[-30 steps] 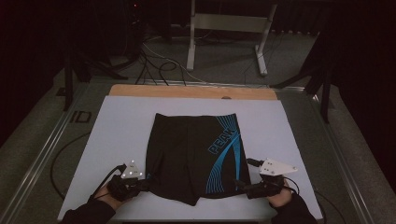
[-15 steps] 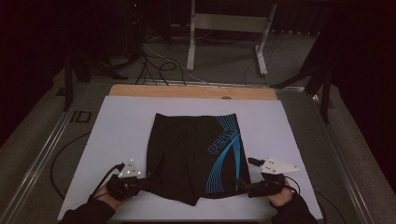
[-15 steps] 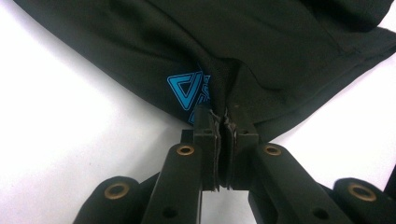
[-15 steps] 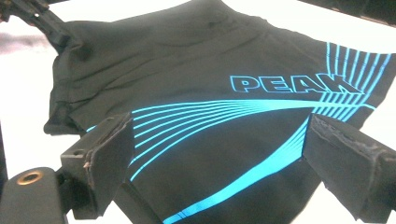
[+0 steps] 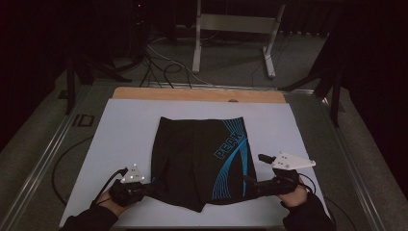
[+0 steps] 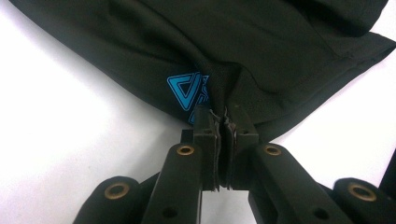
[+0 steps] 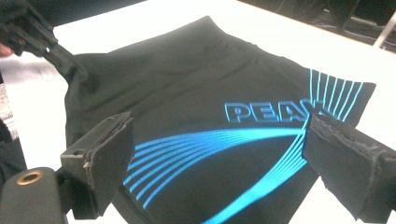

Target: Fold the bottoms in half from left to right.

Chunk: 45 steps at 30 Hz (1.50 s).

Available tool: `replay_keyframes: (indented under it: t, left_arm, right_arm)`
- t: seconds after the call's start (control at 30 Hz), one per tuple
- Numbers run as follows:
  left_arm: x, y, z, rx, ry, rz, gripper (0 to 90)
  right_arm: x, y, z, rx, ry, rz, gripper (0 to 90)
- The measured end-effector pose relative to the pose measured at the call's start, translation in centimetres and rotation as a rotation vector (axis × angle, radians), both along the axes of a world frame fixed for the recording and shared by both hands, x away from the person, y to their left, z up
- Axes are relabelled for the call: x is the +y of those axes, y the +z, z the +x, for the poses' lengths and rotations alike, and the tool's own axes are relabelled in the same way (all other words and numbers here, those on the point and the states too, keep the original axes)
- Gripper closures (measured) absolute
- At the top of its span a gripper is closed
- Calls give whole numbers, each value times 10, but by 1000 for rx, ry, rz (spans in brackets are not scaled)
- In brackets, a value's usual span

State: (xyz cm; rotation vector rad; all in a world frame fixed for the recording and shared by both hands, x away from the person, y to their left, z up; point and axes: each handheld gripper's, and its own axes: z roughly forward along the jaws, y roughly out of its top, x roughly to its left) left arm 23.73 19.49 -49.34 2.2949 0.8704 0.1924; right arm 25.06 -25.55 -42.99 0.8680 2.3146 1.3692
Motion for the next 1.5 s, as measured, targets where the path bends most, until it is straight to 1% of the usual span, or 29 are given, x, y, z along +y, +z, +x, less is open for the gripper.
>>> replay_keyframes:
  t: [0.13, 0.23, 0.27, 0.3, 0.33, 0.4, 0.43, 0.53, 0.73, 0.8, 0.87, 0.93, 0.97, 1.0, 1.03, 1.07, 1.1, 1.2, 1.27, 1.3, 1.37, 1.5]
  left_arm:
    - [0, 0, 0, 4, -2, -5, 852]
    - [0, 1, 0, 6, -2, -7, 852]
    - [0, 1, -1, 5, -1, -9, 853]
    - [0, 1, -1, 5, 0, -10, 852]
    - [0, 1, -1, 5, -1, -9, 852]
    - [0, 1, -1, 3, -2, -10, 853]
    - [0, 1, -1, 0, -4, -5, 852]
    - [0, 1, -1, 0, -6, -7, 853]
    - [0, 2, -2, 2, -7, -11, 853]
    - [0, 2, -1, 3, -11, -7, 853]
    - [0, 2, -1, 4, -11, -8, 853]
    - [1, 2, -1, 4, -9, -7, 853]
    - [1, 2, -1, 4, -9, -7, 853]
    - [1, 2, -2, 3, -7, -6, 853]
    - [1, 2, -2, 3, -7, -6, 853]
    - [1, 2, -2, 4, -5, -10, 853]
    - [1, 2, -2, 3, -3, -15, 853]
    - [1, 2, -2, 5, -1, -17, 853]
    - [2, 2, -2, 4, -6, -15, 853]
    - [2, 2, -2, 3, -6, -16, 853]
    - [2, 2, -2, 4, -7, -16, 853]
    - [2, 2, -2, 3, -10, -16, 853]
  right_arm:
    - [10, 13, 7, -12, 30, -26, 94]
    - [18, 19, 14, -16, 46, -27, 94]
    - [21, 21, 17, -11, 52, -29, 94]
    - [24, 23, 20, -18, 53, -42, 94]
    - [28, 25, 23, -22, 54, -45, 94]
    - [35, 29, 29, -22, 67, -39, 94]
    - [39, 31, 33, -26, 70, -42, 94]
    - [51, 37, 42, -37, 81, -43, 94]
    - [74, 46, 65, -57, 102, -53, 94]
    - [83, 48, 72, -62, 104, -66, 94]
    - [91, 50, 79, -76, 108, -64, 94]
    - [99, 52, 85, -77, 104, -45, 94]
    - [103, 52, 87, -76, 106, -44, 94]
    - [107, 52, 91, -84, 113, -51, 94]
    - [107, 52, 91, -84, 113, -51, 94]
    - [112, 53, 93, -86, 116, -57, 94]
    - [121, 53, 98, -79, 119, -57, 94]
    - [134, 51, 106, -80, 131, -72, 94]
    - [138, 51, 108, -78, 135, -76, 94]
    - [148, 50, 114, -70, 140, -78, 94]
    - [157, 48, 120, -69, 149, -86, 94]
    - [176, 46, 132, -58, 146, -101, 94]
